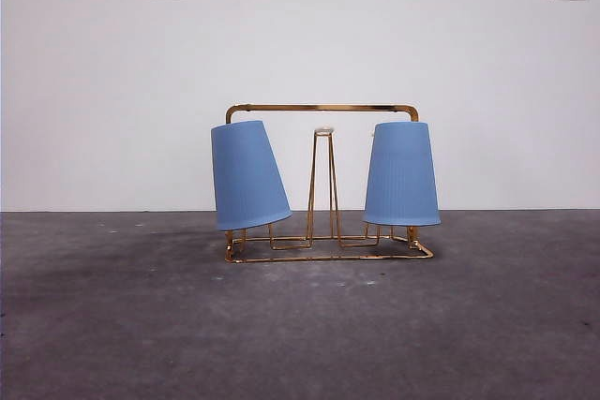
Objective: Pick up cup 1,put cup 1 in the cup rack,pick up cup 2,put cup 2 in the cup rack
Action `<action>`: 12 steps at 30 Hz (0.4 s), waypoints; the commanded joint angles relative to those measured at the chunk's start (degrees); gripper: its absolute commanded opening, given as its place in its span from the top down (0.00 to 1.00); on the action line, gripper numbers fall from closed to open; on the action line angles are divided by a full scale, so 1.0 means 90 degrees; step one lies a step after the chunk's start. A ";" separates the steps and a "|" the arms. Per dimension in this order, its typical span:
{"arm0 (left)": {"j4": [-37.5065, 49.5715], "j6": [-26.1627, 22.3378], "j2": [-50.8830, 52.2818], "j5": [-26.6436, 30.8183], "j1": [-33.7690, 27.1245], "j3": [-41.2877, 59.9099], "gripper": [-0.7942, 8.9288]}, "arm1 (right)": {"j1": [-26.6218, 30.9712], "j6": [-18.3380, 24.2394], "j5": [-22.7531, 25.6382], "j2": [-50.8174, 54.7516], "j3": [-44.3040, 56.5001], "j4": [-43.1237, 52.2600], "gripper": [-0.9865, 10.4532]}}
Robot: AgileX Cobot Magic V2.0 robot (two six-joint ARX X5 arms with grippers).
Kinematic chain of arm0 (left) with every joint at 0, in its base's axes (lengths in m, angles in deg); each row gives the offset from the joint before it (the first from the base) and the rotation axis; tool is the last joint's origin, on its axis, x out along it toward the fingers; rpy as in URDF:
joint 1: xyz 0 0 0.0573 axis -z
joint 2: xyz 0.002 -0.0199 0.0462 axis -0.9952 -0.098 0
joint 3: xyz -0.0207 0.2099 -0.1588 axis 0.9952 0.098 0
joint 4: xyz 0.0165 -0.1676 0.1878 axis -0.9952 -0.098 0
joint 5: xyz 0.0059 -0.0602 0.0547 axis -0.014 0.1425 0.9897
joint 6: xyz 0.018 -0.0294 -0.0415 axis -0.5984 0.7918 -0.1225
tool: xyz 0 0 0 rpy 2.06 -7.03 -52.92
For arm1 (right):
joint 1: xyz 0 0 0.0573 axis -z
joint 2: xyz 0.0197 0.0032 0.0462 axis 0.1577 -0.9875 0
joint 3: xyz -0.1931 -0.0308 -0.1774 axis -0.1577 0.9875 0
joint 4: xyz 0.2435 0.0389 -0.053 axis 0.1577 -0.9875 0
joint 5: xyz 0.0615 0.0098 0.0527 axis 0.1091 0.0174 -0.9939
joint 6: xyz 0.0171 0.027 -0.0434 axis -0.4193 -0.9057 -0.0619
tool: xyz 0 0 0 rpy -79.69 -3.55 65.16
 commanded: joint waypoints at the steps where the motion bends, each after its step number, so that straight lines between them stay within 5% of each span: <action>1: 0.0027 -0.0114 0.0216 -0.0141 0.0051 0.0010 0.49 | 0.0002 -0.0061 0.0005 0.0000 0.0029 -0.0121 0.67; 6: 0.0027 -0.0129 0.0444 -0.0155 0.0053 0.0010 0.78 | 0.0002 -0.0083 0.0005 0.0000 0.0029 -0.0121 0.67; 10: 0.0027 -0.0165 0.0493 -0.0155 0.0053 0.0010 0.93 | 0.0002 -0.0109 0.0005 0.0002 0.0029 -0.0124 0.91; 12: 0.0027 -0.0306 0.0495 -0.0158 0.0053 0.0010 0.93 | 0.0002 -0.0104 0.0012 0.0002 0.0029 -0.0124 0.92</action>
